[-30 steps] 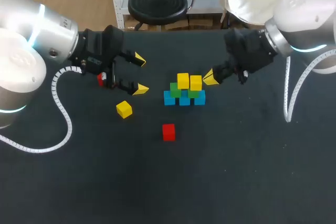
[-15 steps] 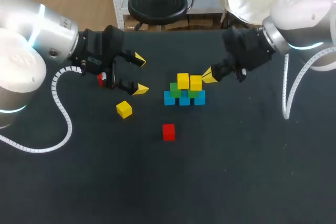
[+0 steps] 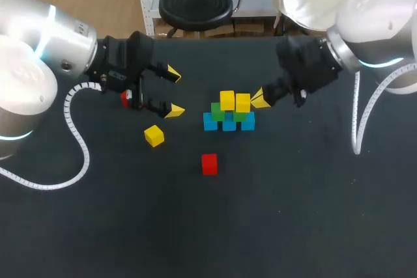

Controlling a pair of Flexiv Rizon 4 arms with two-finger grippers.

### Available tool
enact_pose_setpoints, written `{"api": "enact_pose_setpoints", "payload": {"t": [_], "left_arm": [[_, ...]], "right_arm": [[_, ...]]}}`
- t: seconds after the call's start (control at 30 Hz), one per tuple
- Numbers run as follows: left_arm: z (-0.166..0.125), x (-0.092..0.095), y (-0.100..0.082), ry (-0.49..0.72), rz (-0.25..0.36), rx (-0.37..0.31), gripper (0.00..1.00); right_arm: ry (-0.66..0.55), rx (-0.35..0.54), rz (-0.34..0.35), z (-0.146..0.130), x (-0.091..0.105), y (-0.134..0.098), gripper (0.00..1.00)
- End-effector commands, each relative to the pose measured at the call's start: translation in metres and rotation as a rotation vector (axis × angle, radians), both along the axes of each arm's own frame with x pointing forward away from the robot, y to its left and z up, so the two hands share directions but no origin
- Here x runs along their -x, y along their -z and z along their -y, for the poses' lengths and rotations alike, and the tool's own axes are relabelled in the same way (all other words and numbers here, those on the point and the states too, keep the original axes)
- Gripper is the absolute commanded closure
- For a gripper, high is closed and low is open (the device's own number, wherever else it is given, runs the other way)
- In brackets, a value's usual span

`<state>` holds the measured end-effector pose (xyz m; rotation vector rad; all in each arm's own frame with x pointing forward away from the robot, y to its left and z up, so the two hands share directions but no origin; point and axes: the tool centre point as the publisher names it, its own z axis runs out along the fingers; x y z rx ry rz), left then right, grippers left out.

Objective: Place the blue cubes, place green cubes on the blue cubes, place the yellow cubes on the green cubes, then place the red cubes on the yellow cubes, and place purple cube on the red cubes.

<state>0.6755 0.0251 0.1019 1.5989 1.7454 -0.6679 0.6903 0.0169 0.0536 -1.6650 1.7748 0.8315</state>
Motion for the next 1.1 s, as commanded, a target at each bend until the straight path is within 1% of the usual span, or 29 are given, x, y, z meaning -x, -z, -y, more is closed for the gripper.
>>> {"api": "enact_pose_setpoints", "payload": {"t": [0.03,0.3,0.6,1.1], "left_arm": [[-0.001,0.001,0.001,0.001,0.005,0.007,0.0],[-0.001,0.001,0.001,0.001,0.005,0.007,0.0],[-0.001,0.001,0.001,0.001,0.005,0.007,0.0],[-0.001,0.001,0.001,0.001,0.005,0.007,0.0]], "right_arm": [[0.001,-0.005,0.001,-0.001,0.0,0.002,1.0],[0.002,-0.011,0.003,-0.001,-0.002,0.002,1.0],[0.013,0.001,0.009,0.004,0.0,-0.002,1.0],[0.002,0.009,0.005,0.004,-0.015,0.003,1.0]]}}
